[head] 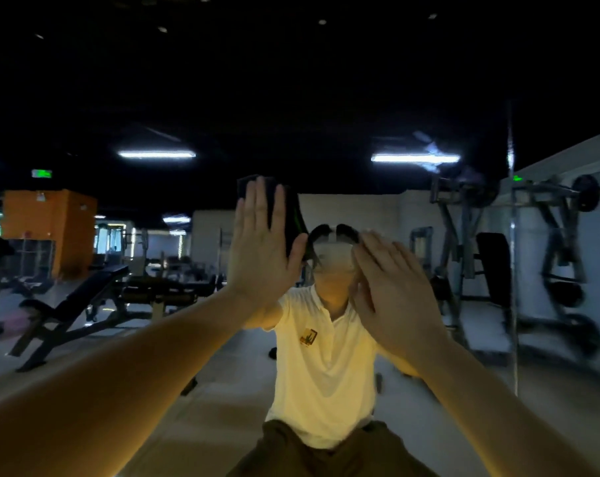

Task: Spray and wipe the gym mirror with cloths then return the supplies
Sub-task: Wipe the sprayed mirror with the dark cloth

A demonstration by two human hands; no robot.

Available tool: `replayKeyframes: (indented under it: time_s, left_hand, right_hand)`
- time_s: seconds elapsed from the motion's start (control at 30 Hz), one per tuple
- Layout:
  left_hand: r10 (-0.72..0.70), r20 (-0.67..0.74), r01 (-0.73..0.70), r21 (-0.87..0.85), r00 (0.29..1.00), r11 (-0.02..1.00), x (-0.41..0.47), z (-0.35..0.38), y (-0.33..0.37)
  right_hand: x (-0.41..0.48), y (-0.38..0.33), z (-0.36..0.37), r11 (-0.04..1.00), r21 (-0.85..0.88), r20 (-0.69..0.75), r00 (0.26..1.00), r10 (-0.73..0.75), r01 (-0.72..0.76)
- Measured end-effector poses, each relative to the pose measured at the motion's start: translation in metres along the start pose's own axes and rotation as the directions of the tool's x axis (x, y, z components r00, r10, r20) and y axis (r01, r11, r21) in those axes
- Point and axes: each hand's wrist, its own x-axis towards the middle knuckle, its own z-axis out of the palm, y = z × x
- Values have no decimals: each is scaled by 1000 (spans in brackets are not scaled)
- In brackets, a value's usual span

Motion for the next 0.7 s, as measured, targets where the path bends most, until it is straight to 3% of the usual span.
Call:
replayKeyframes:
  time_s: [0.17,0.33,0.5,0.57,0.63,0.7]
  left_hand:
    - [226,53,-225,-25,973,974,6,16,80]
    - [427,128,-428,-27,895,904,-10,31,147]
    - [593,160,-599,-15,789,801,-3,28,131]
    - [512,142,-517,-1,847,856,11,22,107]
    - [292,94,-295,25,952,955,26,13,84]
    - [31,14,-31,34,999,999,41,5,70]
  right_hand:
    - [-33,38,-22,998,-5,-33,998,-58,58]
    - [-52,97,-52,993,-2,-146,983,114,-116]
    - [-59,147,-56,958,-34,-96,955,280,-285]
    - [-58,163,-49,936,-46,-91,934,345,-350]
    - [-60,173,-38,916,-20,-106,912,396,-400]
    - [-65,177,-25,915,-7,-124,908,399,-403]
